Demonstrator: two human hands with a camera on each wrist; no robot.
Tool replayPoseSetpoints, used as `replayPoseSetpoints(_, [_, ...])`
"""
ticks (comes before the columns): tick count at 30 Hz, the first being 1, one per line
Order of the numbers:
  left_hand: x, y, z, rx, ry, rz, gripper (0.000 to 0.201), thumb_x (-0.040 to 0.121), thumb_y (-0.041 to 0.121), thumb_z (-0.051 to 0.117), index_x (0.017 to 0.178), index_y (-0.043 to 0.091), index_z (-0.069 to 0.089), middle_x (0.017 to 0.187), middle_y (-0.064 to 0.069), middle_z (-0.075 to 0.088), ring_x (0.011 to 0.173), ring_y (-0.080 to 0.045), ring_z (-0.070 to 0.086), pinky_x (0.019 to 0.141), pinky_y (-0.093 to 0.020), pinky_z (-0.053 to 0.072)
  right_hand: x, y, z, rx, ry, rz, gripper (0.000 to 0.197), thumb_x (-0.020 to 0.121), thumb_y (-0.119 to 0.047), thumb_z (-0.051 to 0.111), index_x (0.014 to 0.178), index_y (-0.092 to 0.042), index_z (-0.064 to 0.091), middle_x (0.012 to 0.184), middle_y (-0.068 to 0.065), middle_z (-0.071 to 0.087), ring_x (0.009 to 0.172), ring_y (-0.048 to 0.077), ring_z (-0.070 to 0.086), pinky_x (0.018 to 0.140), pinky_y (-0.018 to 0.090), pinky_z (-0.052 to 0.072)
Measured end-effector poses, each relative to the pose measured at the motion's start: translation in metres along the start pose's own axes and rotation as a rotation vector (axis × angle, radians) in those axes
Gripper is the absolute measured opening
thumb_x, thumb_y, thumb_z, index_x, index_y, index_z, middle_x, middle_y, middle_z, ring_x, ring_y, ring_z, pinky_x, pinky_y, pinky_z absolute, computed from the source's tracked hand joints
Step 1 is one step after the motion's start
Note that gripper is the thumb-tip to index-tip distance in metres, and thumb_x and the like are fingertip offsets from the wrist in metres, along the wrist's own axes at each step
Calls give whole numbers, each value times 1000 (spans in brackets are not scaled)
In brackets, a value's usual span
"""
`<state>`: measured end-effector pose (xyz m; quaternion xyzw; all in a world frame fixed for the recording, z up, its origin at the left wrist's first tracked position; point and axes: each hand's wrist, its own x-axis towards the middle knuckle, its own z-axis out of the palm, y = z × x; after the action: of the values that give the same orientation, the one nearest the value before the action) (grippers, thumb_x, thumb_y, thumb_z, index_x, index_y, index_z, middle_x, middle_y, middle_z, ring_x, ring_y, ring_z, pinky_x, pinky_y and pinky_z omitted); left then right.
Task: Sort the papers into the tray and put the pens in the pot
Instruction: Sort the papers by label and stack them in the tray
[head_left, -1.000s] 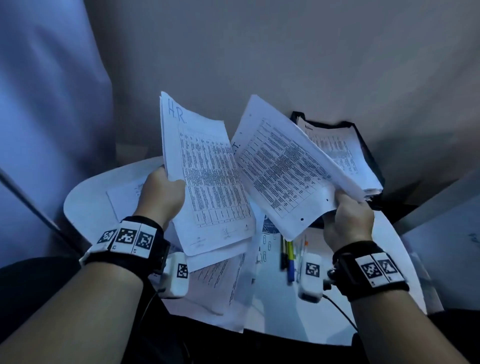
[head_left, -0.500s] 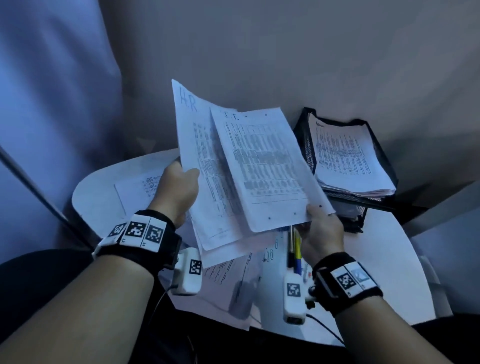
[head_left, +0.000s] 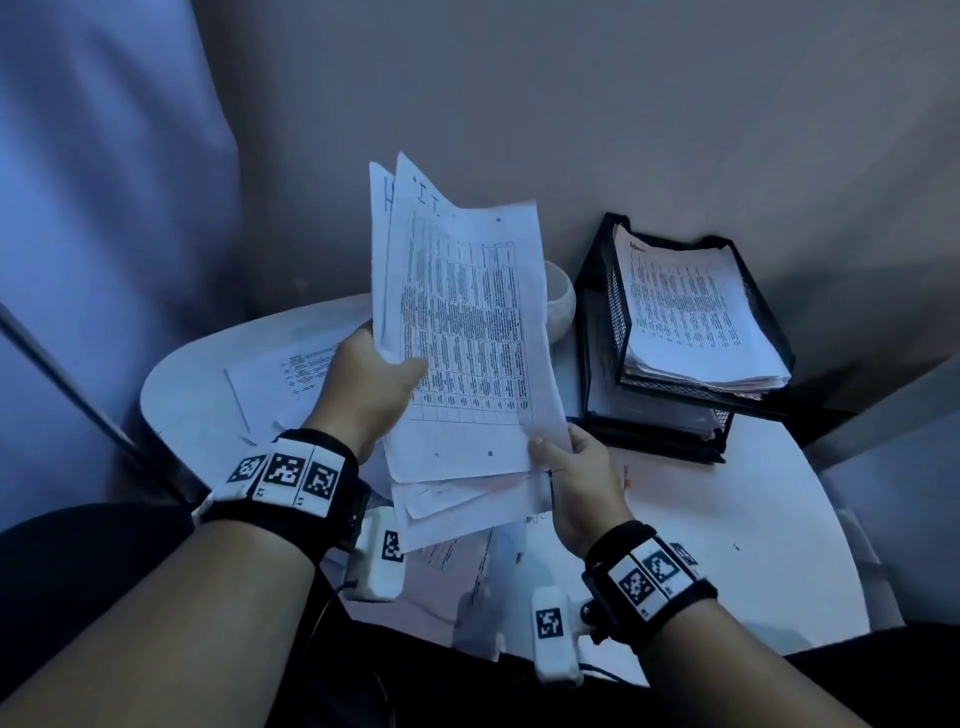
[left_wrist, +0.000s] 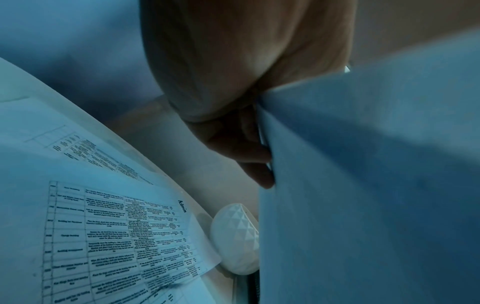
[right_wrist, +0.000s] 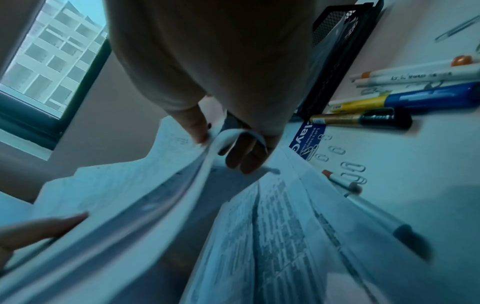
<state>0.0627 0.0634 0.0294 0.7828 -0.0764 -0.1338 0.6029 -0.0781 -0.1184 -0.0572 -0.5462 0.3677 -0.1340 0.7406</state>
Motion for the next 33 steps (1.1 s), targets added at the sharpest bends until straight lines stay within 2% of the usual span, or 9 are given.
replayPoseSetpoints(3, [5, 1, -7, 27, 59, -11, 17, 89, 5, 67, 106, 7, 68, 108, -18, 74, 100, -35, 71, 87, -50, 59, 12, 8, -10, -93, 105, 12, 7, 95, -8, 66, 100, -10, 70, 105, 12, 72, 89, 26, 67, 78, 43, 58])
replayPoseSetpoints(7, [12, -3, -20, 21, 114, -6, 20, 88, 6, 66, 92, 25, 67, 99, -2, 75, 95, -28, 72, 91, -50, 60, 26, 22, -26, -374, 200, 112, 22, 95, -10, 65, 116, -10, 68, 102, 10, 70, 77, 24, 66, 55, 30, 51])
replayPoseSetpoints(11, [15, -2, -24, -9, 160, 10, 21, 89, 1, 63, 86, 22, 64, 88, 5, 70, 92, -27, 70, 81, -35, 56, 40, 32, -24, -592, 173, 145, 47, 90, -10, 65, 136, -9, 59, 85, 7, 69, 61, 22, 62, 45, 26, 44])
replayPoseSetpoints(14, [13, -1, -23, 10, 168, 21, 22, 88, 2, 63, 81, 23, 60, 87, 6, 69, 92, -29, 69, 84, -40, 58, 50, 35, -14, -640, 165, 184, 54, 87, -12, 70, 139, -12, 53, 77, 10, 65, 56, 22, 57, 46, 26, 42])
replayPoseSetpoints(19, [14, -4, -25, 52, 143, 27, 17, 88, 5, 61, 89, 22, 65, 93, 2, 73, 93, -28, 71, 88, -46, 59, 56, 35, -3, -713, 133, 205, 35, 82, -10, 79, 110, -14, 59, 86, 10, 70, 64, 25, 64, 53, 30, 50])
replayPoseSetpoints(21, [14, -5, -27, 64, 137, 30, 17, 87, 7, 61, 87, 23, 64, 93, 4, 74, 92, -27, 71, 88, -46, 60, 58, 36, 0, -775, 132, 171, 19, 79, -11, 80, 86, -12, 63, 78, 9, 69, 62, 25, 63, 56, 32, 52])
replayPoseSetpoints(24, [13, -5, -28, 84, 132, 36, 19, 88, 7, 60, 84, 26, 63, 92, 7, 73, 92, -25, 70, 88, -43, 60, 57, 31, 2, -812, 166, 76, 29, 78, -18, 81, 65, -15, 56, 62, 4, 60, 56, 22, 56, 56, 27, 46])
replayPoseSetpoints(30, [13, -4, -29, 134, 121, 31, 16, 87, 9, 59, 88, 25, 62, 92, 5, 72, 90, -25, 69, 86, -42, 58, 35, -12, -10, -836, 185, -157, 48, 90, -34, 75, 57, -19, 44, 48, -5, 39, 50, 18, 39, 53, 27, 34])
replayPoseSetpoints(33, [10, -3, -26, 179, 91, 40, 16, 87, 10, 58, 95, 23, 64, 92, 5, 72, 90, -26, 68, 84, -40, 56, 23, -41, -28, -780, 216, -266, 42, 96, -28, 69, 57, -18, 57, 45, -13, 46, 48, 14, 42, 54, 26, 38])
